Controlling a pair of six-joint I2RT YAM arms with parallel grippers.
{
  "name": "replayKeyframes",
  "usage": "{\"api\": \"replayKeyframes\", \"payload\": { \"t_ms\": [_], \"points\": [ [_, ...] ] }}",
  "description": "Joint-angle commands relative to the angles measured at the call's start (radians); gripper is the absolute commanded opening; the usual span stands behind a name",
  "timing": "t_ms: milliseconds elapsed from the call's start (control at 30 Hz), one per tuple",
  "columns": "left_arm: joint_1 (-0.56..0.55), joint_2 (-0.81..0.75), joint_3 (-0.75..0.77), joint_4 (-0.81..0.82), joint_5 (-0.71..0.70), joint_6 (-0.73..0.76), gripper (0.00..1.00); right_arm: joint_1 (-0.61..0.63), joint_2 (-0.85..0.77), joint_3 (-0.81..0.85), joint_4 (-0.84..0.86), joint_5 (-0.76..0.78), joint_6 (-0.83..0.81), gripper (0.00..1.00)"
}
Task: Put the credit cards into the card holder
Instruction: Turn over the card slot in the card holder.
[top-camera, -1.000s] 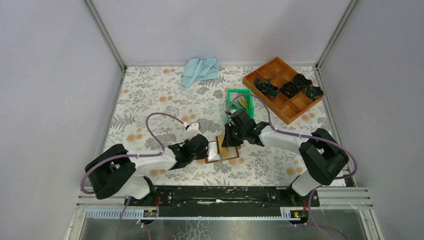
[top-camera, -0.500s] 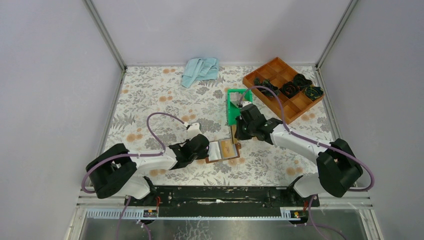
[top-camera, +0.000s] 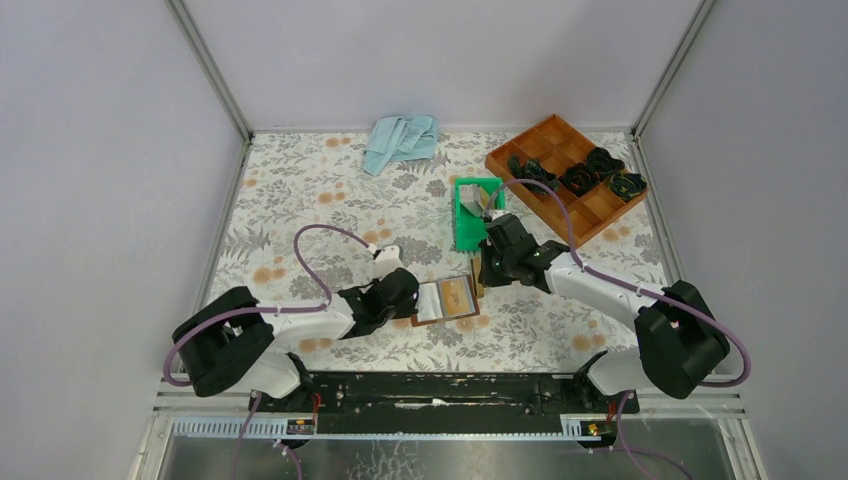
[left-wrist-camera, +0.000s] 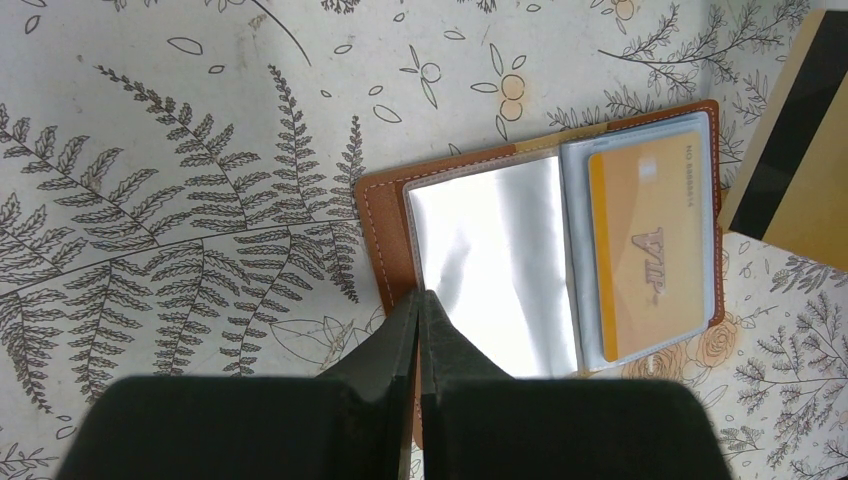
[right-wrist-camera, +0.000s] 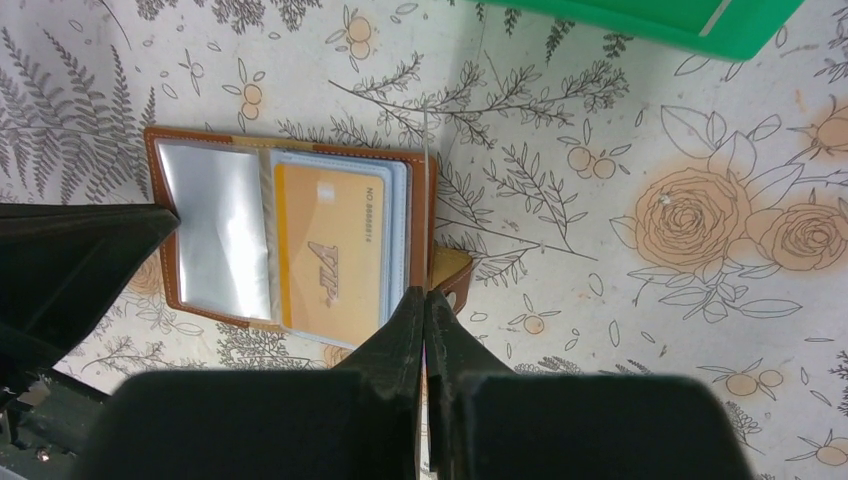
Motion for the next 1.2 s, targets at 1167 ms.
{"api": "replayKeyframes", "payload": {
  "t_ms": [1167],
  "points": [
    [-0.007, 0.067, -0.028, -0.096, 0.025, 0.016, 0.03, -0.004, -0.010, -0.021, 0.057, -0.076, 0.018, 0.00]
  ]
}}
